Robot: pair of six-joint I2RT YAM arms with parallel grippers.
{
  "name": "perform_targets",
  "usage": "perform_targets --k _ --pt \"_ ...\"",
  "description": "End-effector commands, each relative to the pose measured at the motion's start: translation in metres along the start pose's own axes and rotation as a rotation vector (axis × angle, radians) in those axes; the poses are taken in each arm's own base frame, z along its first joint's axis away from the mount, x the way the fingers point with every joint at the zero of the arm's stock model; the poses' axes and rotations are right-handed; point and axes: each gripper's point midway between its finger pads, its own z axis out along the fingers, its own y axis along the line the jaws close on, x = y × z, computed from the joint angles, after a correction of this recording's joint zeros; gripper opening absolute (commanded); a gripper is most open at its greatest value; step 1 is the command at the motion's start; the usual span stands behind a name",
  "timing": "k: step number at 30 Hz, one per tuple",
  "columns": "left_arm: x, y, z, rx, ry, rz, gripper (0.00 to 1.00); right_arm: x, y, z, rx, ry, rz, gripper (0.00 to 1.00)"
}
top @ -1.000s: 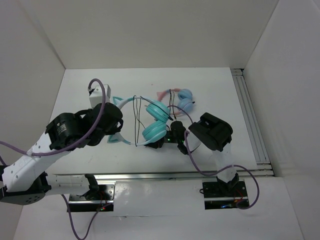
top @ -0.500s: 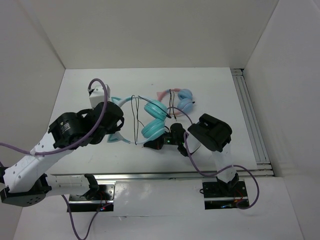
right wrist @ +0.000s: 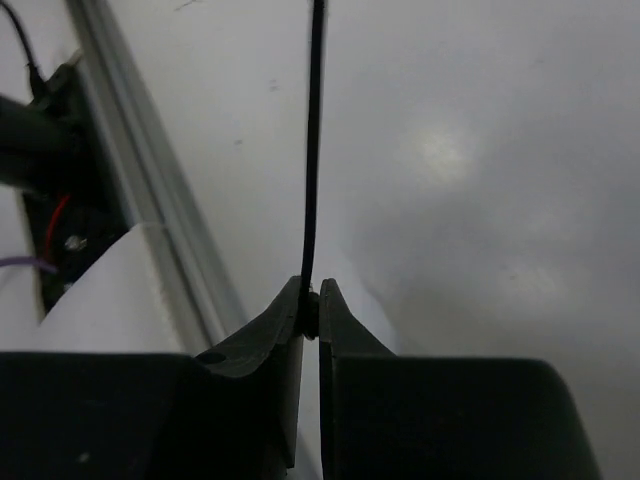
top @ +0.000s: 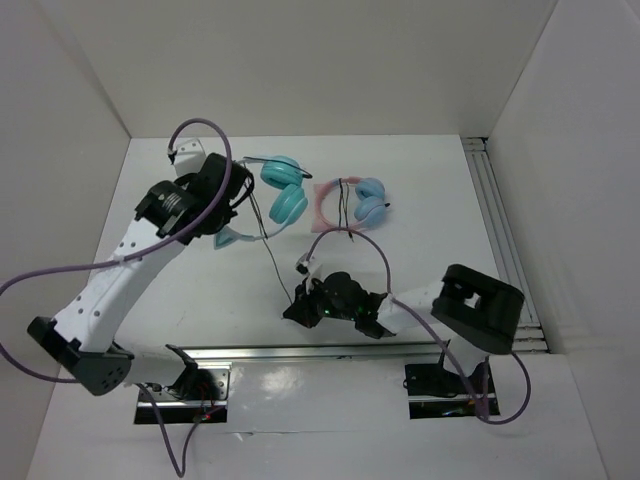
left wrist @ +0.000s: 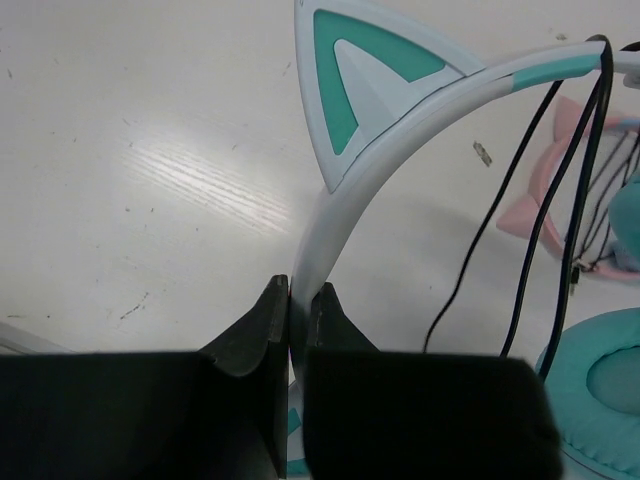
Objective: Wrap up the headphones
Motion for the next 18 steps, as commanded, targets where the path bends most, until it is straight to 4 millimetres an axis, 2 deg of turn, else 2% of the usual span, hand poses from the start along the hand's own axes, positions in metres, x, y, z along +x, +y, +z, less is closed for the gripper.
perform_targets --k 1,3,4,5,7,8,9,12,15,18 --pt "-0.04 -0.024 0.015 0.023 -0.106 -0.131 0.0 -0.004 0.017 -0.022 0.072 0.029 -0.091 0.0" --pt "-0.046 -0.015 0.026 -0.036 -0.118 -0.138 0.0 -0.007 0.034 -0.031 0.067 0.065 -0.14 0.0" --pt "-0.044 -0.012 0.033 -0.057 -0.11 -0.132 0.0 -0.008 0.051 -0.035 0.058 0.067 -0.179 0.0" --pt "-0.041 -0.013 0.037 -0.066 -0.101 -0.113 0.0 -0.022 0.066 -0.045 0.061 0.059 -0.205 0.0" --pt "-0.031 -0.003 0.052 -0.123 -0.081 -0.081 0.0 -0.037 0.088 -0.057 0.069 0.032 -0.272 0.0" --pt "-0.027 -0.001 0.054 -0.131 -0.074 -0.064 0.0 -0.065 0.107 -0.066 0.056 -0.03 -0.281 0.0" --pt "-0.022 0.004 0.06 -0.157 -0.056 -0.026 0.0 -0.063 0.109 -0.075 0.083 -0.004 -0.311 0.0" --pt "0.007 0.002 0.075 -0.147 0.039 0.105 0.0 -0.1 0.114 -0.096 0.13 -0.055 -0.36 0.0" --pt "0.043 -0.01 0.083 -0.078 0.132 0.247 0.0 -0.123 0.113 -0.112 0.176 -0.083 -0.418 0.0" --pt "0.088 -0.029 0.078 0.055 0.238 0.435 0.0 -0.141 0.096 -0.124 0.296 -0.093 -0.509 0.0"
